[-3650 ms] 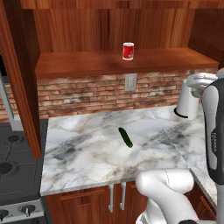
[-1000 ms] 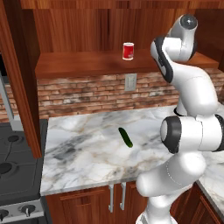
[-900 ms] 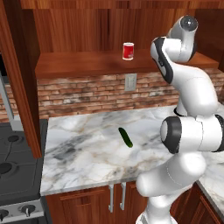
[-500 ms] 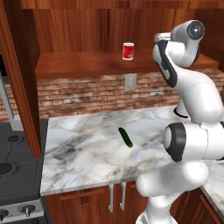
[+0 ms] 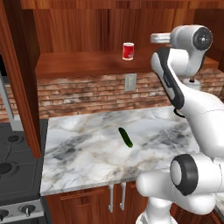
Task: Restock the canned food cabinet by taking the new fresh canned food from the counter and placing it in the cabinet. Then, take the old canned food from the cabinet and place it on the counter.
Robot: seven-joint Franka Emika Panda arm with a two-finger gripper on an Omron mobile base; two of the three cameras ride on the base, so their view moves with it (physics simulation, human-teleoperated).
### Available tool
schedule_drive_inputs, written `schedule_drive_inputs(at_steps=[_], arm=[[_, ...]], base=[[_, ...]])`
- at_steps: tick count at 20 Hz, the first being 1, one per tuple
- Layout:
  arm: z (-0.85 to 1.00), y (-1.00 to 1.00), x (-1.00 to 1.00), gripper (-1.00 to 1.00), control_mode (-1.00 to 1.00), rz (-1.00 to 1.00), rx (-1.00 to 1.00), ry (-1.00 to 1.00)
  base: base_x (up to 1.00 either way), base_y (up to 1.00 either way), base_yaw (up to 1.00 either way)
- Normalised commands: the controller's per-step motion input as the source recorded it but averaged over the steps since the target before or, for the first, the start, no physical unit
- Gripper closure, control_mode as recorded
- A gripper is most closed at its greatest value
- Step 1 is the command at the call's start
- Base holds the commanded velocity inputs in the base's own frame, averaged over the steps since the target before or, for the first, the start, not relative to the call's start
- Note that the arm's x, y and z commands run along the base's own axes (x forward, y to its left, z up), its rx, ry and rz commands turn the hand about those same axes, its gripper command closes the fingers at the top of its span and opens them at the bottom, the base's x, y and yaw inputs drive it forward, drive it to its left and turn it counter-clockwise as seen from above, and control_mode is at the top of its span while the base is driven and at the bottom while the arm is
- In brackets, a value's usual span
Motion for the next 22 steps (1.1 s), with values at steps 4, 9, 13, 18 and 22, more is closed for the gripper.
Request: schedule_drive_inputs(at_steps=[4,9,13,18,22], arm=[[0.03,0.95,-0.45,-1.0,-1.0,0.13,0.0,0.28],[-0.18,0.66,-0.08,-1.0,-1.0,0.04,0.03,0.47],[-0.12,0.01,0.01,-1.0,-1.0,0.0,-0.01,0.13],[-0.77,0.0,0.26,-1.0,-1.0,0.0,0.0,0.15],[-0.57,0.05,0.7,-1.0,-1.0,-0.02,0.0,0.04]], base=[[0.0,0.0,0.0],[0.0,0.0,0.0],[0.0,0.0,0.0],[0.0,0.0,0.0],[0.0,0.0,0.0]])
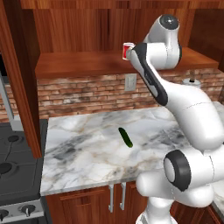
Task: Restock the canned food cabinet by taking the new fresh canned food from the counter and placing it in the cabinet. Then, take the old canned food from the cabinet and place it on the counter.
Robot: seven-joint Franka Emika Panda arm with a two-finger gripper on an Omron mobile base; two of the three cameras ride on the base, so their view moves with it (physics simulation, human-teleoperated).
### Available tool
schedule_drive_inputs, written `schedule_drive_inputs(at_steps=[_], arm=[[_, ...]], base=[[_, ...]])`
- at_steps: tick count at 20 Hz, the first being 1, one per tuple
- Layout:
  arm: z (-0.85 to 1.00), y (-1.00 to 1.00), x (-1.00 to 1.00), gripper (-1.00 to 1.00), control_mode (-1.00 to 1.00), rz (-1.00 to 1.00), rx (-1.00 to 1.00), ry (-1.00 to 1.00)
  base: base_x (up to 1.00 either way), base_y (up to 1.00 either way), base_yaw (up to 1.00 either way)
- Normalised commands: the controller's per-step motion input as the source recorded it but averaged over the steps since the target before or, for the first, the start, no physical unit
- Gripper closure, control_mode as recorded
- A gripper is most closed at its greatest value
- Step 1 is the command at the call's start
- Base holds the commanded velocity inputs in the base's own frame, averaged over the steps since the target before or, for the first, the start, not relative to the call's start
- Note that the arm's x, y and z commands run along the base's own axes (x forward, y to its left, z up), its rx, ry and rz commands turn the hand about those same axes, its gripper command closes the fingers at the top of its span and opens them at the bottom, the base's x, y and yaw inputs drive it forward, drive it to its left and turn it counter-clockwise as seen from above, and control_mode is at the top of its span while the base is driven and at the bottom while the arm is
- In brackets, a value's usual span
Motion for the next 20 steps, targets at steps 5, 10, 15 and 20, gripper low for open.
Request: schedule_drive_inputs(at_steps=[5,10,15,20], arm=[[-0.01,0.09,0.63,-1.0,-1.0,-0.03,0.0,0.0],[0.0,0.06,0.62,-1.0,-1.0,-0.02,0.0,0.0],[0.0,0.05,0.48,-1.0,-1.0,0.0,0.0,0.0],[0.0,0.02,0.52,-1.0,-1.0,0.0,0.0,0.0]], base=[[0.0,0.0,0.0],[0.0,0.0,0.0],[0.0,0.0,0.0],[0.0,0.0,0.0]])
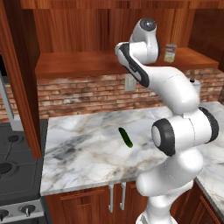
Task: Restock the canned food cabinet by taking the new fresh canned food from the counter and placing it in the cabinet. Then, take the old canned food from the cabinet and place it on the counter.
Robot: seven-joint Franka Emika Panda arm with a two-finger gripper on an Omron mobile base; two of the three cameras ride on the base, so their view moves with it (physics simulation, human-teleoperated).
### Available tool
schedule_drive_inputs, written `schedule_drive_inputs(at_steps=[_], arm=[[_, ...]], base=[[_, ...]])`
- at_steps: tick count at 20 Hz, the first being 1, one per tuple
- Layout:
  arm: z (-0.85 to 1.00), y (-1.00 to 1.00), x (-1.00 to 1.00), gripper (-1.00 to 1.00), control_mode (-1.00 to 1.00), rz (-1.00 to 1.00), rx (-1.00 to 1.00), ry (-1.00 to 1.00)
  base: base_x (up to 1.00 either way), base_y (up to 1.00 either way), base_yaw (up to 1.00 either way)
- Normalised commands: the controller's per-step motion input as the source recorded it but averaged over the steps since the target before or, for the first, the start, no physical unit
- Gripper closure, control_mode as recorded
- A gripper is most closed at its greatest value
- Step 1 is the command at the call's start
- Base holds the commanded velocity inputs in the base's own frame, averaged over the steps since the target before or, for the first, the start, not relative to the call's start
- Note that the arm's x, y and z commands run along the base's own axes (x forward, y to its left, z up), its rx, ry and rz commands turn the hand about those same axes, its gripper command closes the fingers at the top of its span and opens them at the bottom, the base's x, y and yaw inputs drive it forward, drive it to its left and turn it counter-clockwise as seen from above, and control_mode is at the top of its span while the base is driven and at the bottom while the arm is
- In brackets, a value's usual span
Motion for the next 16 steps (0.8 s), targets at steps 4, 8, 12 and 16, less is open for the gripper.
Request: schedule_drive_inputs(at_steps=[4,8,12,16], arm=[[0.0,0.0,0.49,-1.0,-1.0,0.0,0.0,0.0],[0.0,0.0,0.42,-1.0,-1.0,-0.01,0.0,0.0],[0.0,0.04,0.32,-1.0,-1.0,-0.01,0.0,0.0],[-0.03,0.04,0.17,1.0,-1.0,0.0,0.0,0.0]], base=[[0.0,0.0,0.0],[0.0,0.0,0.0],[0.0,0.0,0.0],[0.0,0.0,0.0]])
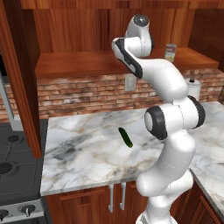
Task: Restock the canned food cabinet by taking the new fresh canned food from the counter and placing it in the cabinet. Then, take the old canned food from the cabinet and place it on the counter.
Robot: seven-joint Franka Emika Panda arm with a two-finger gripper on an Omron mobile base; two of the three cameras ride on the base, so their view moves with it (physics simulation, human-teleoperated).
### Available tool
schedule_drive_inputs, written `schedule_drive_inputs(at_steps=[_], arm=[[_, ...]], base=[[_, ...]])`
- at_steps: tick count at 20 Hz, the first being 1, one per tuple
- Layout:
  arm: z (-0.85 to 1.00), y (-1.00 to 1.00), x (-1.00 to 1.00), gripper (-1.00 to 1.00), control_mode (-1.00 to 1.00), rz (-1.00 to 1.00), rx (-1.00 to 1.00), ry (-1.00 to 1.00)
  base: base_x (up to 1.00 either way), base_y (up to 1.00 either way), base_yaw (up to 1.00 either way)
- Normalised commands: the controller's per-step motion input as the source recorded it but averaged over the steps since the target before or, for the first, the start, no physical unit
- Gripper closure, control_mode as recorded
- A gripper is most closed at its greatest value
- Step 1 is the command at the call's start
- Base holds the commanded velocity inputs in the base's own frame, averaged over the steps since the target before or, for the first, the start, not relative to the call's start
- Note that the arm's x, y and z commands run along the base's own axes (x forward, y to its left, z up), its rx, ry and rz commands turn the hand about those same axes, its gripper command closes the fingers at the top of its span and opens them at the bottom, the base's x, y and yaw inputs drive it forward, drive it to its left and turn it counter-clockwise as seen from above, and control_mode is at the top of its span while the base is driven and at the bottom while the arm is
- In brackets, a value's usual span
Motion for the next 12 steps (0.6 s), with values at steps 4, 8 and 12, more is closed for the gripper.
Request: schedule_drive_inputs(at_steps=[4,8,12], arm=[[0.0,0.0,-0.01,1.0,-1.0,0.0,0.0,0.0],[0.0,0.0,-0.44,1.0,-1.0,0.01,0.0,0.0],[0.02,0.23,-1.0,1.0,-1.0,0.14,0.0,-0.25]], base=[[0.0,0.0,0.0],[0.0,0.0,0.0],[0.0,0.0,0.0]])
